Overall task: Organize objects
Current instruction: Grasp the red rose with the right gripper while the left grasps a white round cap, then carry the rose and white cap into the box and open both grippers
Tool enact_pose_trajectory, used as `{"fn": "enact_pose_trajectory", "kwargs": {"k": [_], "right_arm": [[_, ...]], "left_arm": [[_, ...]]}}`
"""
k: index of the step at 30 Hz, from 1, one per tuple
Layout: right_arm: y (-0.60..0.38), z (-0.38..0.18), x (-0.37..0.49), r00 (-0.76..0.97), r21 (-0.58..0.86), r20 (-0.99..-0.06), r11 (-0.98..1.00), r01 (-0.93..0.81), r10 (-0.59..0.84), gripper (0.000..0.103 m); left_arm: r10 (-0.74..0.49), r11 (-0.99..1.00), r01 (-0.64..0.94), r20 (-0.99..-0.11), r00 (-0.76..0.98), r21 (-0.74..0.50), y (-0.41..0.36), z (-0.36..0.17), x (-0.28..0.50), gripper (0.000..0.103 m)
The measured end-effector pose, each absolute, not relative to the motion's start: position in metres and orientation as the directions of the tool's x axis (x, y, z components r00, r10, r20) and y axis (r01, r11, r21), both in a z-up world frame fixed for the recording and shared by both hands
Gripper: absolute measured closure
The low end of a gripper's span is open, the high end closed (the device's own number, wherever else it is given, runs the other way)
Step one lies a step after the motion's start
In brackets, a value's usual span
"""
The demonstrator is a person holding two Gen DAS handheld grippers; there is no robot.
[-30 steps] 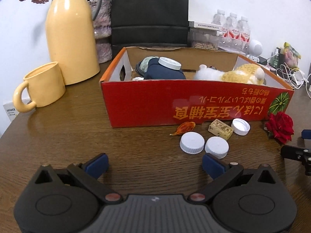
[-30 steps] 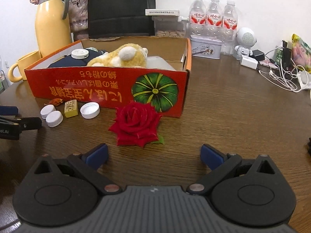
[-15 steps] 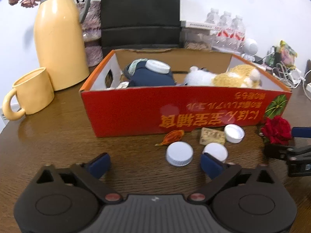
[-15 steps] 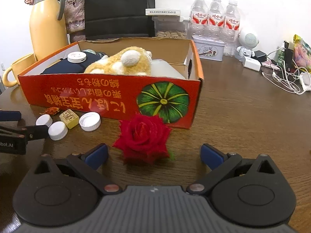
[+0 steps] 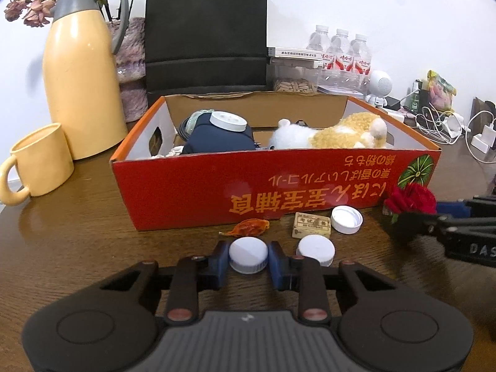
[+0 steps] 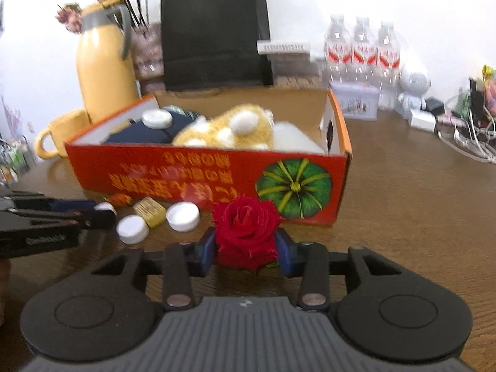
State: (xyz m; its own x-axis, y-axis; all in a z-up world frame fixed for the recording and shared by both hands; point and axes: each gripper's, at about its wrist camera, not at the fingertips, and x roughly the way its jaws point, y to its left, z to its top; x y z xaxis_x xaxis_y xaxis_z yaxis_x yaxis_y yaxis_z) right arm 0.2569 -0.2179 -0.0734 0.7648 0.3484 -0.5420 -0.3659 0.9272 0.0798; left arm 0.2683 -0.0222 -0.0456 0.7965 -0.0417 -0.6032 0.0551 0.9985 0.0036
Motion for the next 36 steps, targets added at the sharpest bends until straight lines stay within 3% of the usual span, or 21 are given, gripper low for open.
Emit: {"fn": "enact_pose_trajectory", "kwargs": {"k": [10, 21, 36], "right_arm": [[-0.217, -0.066, 0.245, 0.788, 0.059, -0.482, 0.912, -0.406, 0.382, 0.066], [-0.215, -0.043, 0.236, 0.833, 0.03, -0.37, 0.902, -0.431, 0.411, 0.066], [-0.203, -0.003, 0.273, 0.882, 0.023, -0.255, 0.915, -0.404, 0.396, 0.066]], "left_arm": [[-0.053, 0.998, 0.052, -0.579, 0.814, -0.018, -0.018, -0.04, 0.263, 0.077], [-0.047, 0.999, 0.047, -0.473, 0.88, -0.012, -0.014, -0.006, 0.257, 0.077], [-0.052, 0.998, 0.033, -0.374, 0.926, -0.058, -0.023, 0.038, 0.307, 0.077]]}}
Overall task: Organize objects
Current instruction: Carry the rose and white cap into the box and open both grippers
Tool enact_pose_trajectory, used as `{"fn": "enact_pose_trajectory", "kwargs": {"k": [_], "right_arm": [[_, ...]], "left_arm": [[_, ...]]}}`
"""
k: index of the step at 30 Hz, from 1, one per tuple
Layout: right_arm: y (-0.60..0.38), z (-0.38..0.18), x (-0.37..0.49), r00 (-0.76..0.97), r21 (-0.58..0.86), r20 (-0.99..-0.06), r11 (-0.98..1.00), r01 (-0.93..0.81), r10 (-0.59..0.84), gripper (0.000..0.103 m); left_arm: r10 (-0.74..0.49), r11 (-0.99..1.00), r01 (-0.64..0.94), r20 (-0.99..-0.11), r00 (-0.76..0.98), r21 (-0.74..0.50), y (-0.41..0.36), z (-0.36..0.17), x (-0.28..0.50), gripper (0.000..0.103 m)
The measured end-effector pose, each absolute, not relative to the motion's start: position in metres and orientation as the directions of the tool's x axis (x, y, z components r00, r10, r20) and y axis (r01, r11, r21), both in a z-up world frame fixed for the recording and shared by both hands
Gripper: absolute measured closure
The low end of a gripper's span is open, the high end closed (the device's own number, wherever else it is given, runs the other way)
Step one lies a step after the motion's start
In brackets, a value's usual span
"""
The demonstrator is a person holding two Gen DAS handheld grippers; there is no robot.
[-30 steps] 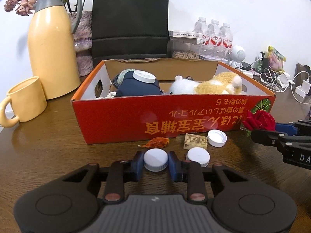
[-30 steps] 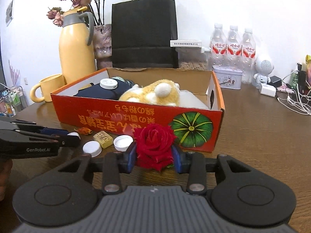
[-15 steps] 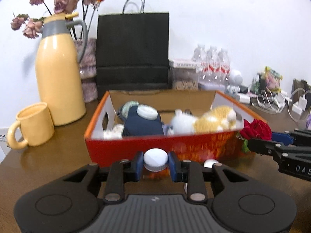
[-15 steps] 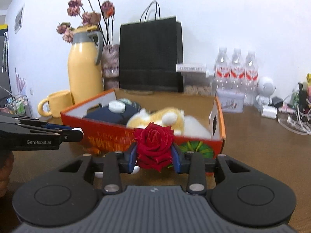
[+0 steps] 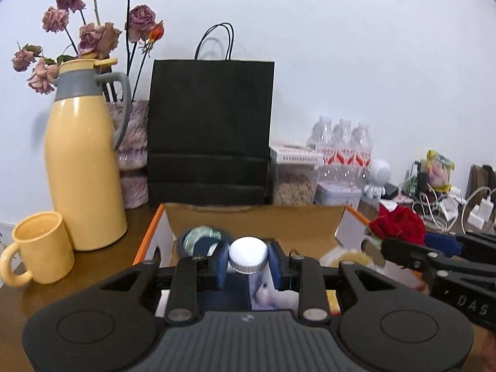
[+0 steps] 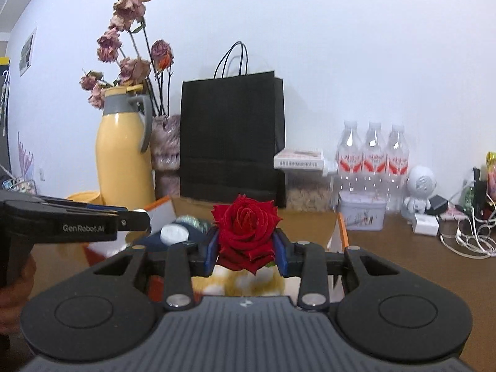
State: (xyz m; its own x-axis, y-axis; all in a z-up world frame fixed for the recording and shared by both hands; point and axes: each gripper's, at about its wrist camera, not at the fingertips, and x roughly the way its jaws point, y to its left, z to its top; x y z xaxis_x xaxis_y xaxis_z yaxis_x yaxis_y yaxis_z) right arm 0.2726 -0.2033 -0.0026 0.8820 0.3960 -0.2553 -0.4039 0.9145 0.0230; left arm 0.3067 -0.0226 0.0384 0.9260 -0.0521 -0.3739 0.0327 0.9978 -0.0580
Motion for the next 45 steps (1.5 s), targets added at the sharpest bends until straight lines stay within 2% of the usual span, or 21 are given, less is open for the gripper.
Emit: {"fn": "enact_pose_trajectory", "kwargs": {"k": [9, 22, 32, 37, 38, 39, 40, 41, 42, 43, 44, 45], "right_arm": [[-0.194, 0.007, 0.313, 0.896, 0.047, -0.24, 0.927, -0.373, 0.373, 0.066], [-0.181, -0.007, 0.365, 0.875, 0.058, -0.328, 0.932, -0.357, 0.355, 0.066], [-0.177, -0.016, 0.367, 0.859, 0.044, -0.365, 0.928, -0.371, 0.36, 0.066], [-0.177, -0.019, 0.368, 0.849, 0.038, -0.389, 0.927, -0.372, 0.357, 0.06], [-0.176, -0.02, 0.369, 0.848, 0.037, -0.394, 0.927, -0.372, 0.356, 0.054], [-0.177, -0.021, 0.369, 0.849, 0.035, -0.396, 0.929, -0.368, 0.351, 0.041], [-0.177, -0.022, 0.369, 0.85, 0.03, -0.397, 0.931, -0.364, 0.346, 0.031], [-0.177, -0.022, 0.368, 0.851, 0.026, -0.398, 0.931, -0.363, 0.343, 0.013], [-0.177, -0.023, 0.367, 0.853, 0.021, -0.397, 0.932, -0.361, 0.339, 0.007], [-0.177, -0.022, 0.367, 0.853, 0.018, -0.396, 0.932, -0.363, 0.34, 0.005], [-0.178, -0.022, 0.366, 0.852, 0.018, -0.395, 0.931, -0.366, 0.342, 0.0], [-0.178, -0.022, 0.365, 0.855, 0.018, -0.39, 0.931, -0.364, 0.342, 0.0]], "left_arm": [[-0.031, 0.997, 0.004, -0.363, 0.931, -0.075, -0.024, 0.046, 0.35, 0.077], [0.004, 0.998, -0.03, -0.396, 0.918, -0.059, -0.022, 0.036, 0.403, 0.077], [0.016, 0.999, -0.035, -0.408, 0.913, -0.038, -0.022, 0.027, 0.404, 0.077], [0.03, 0.999, -0.044, -0.408, 0.913, -0.027, -0.023, 0.026, 0.401, 0.076], [0.034, 0.999, -0.048, -0.41, 0.912, -0.024, -0.023, 0.026, 0.401, 0.07], [0.037, 0.999, -0.05, -0.413, 0.91, -0.021, -0.023, 0.026, 0.401, 0.057], [0.039, 0.998, -0.052, -0.412, 0.91, -0.019, -0.022, 0.025, 0.4, 0.048], [0.044, 0.998, -0.056, -0.408, 0.912, -0.017, -0.022, 0.025, 0.398, 0.029], [0.053, 0.998, -0.064, -0.401, 0.914, -0.015, -0.021, 0.025, 0.397, 0.01], [0.061, 0.997, -0.072, -0.392, 0.918, -0.013, -0.02, 0.025, 0.395, 0.002], [0.063, 0.997, -0.073, -0.382, 0.922, -0.013, -0.019, 0.025, 0.393, 0.0], [0.062, 0.997, -0.073, -0.372, 0.926, -0.015, -0.018, 0.026, 0.391, 0.0]]}}
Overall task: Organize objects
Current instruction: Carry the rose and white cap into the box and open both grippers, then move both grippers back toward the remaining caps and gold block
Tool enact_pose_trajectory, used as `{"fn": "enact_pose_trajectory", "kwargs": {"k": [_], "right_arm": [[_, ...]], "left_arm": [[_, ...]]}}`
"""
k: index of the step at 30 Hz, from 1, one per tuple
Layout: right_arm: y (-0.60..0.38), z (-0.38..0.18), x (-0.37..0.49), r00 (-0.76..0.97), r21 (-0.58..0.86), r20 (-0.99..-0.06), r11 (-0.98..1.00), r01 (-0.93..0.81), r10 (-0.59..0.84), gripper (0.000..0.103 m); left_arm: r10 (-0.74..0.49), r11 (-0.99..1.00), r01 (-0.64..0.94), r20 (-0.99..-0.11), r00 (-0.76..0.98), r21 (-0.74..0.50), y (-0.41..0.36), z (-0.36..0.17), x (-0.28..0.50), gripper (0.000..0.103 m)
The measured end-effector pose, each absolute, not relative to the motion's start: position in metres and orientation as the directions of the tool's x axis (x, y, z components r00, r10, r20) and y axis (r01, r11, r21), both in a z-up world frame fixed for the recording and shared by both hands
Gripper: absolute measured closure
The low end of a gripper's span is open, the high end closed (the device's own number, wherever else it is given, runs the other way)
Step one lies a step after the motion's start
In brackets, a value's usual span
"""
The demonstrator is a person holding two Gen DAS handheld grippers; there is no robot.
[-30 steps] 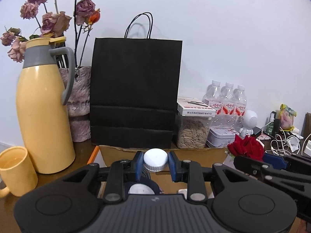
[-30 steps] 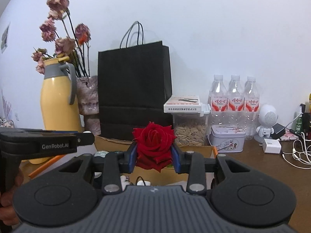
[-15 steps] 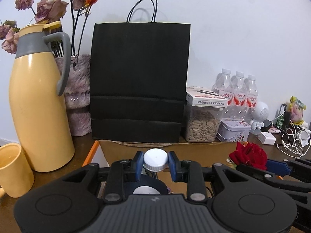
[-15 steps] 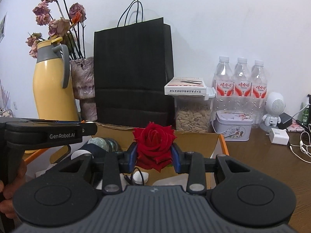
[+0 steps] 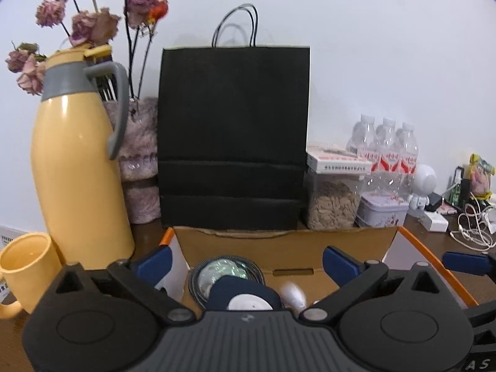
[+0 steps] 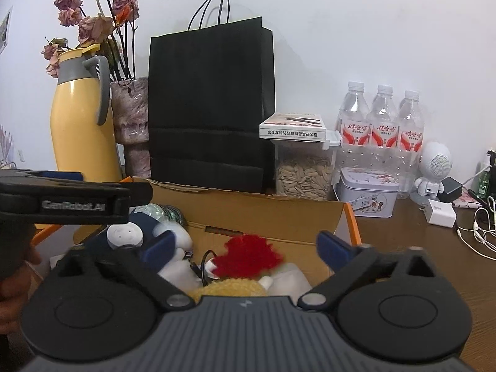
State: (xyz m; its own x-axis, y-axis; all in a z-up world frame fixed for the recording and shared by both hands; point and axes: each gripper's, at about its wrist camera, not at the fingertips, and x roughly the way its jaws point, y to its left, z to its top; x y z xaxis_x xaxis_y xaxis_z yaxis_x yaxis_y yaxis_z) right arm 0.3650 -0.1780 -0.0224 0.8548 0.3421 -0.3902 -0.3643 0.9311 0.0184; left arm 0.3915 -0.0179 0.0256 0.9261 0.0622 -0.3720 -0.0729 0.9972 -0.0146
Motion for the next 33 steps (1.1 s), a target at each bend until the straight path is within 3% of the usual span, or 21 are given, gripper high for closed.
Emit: {"fn": "enact_pose_trajectory", "kwargs": {"k": [33], "right_arm": [[-0.182, -0.028, 0.327, 0.864, -0.031, -0.352, 0.918, -0.394, 0.359, 0.0]], "left_arm": [[0.023, 0.995, -0.057, -0.362, 0.932, -0.083, 0.002, 0.015, 0.348, 0.0]]}}
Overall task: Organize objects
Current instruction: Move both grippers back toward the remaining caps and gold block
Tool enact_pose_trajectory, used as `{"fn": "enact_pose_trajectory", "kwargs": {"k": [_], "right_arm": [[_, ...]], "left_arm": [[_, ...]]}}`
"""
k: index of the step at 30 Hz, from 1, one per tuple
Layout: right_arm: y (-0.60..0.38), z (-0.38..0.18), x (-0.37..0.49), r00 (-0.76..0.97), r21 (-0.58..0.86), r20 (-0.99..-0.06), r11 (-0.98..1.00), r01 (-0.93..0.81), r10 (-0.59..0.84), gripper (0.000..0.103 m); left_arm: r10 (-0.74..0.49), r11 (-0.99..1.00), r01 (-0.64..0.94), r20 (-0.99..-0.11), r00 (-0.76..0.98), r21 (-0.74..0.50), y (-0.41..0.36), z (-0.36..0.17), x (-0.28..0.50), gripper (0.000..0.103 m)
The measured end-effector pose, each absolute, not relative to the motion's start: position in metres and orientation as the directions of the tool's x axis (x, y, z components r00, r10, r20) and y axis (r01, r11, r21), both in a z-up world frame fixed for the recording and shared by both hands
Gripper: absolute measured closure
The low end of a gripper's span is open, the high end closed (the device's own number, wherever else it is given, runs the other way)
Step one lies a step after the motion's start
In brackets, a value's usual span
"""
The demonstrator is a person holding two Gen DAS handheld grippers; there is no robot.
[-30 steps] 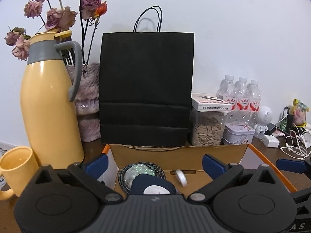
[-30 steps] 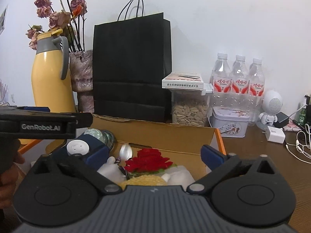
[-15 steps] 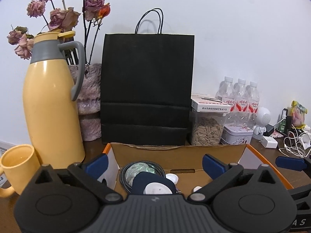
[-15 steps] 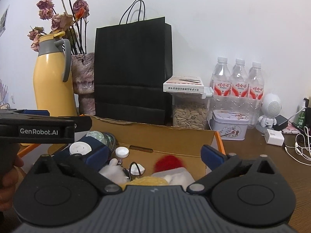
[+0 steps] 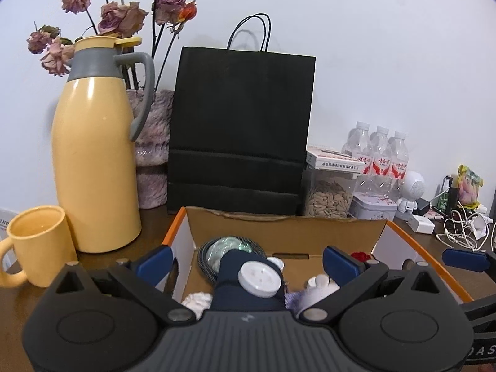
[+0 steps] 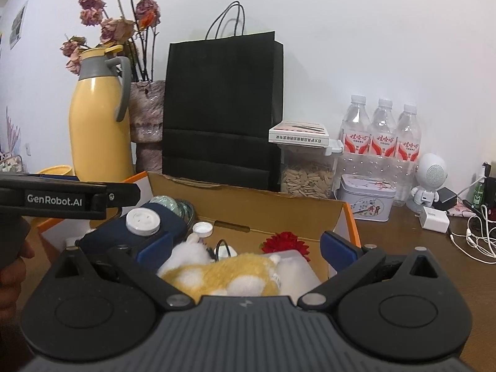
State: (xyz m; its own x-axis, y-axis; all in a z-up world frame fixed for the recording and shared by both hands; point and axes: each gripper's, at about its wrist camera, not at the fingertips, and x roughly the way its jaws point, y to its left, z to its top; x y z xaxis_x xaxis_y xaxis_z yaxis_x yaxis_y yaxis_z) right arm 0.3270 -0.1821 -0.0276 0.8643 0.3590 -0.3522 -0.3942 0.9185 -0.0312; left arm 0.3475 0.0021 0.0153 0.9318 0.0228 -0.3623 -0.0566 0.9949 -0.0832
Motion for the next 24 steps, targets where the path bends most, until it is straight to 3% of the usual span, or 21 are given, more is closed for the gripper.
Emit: {"fn": "enact_pose_trajectory", "kwargs": {"k": [24], "right_arm": [[-0.19, -0.042, 0.256, 0.855, -0.086, -0.392, 0.912, -0.401, 0.339, 0.0]], "left_arm": [[0.033, 0.999, -0.048, -0.431, 0.902, -0.025, 0.017, -0.006, 0.274, 0.0]]}}
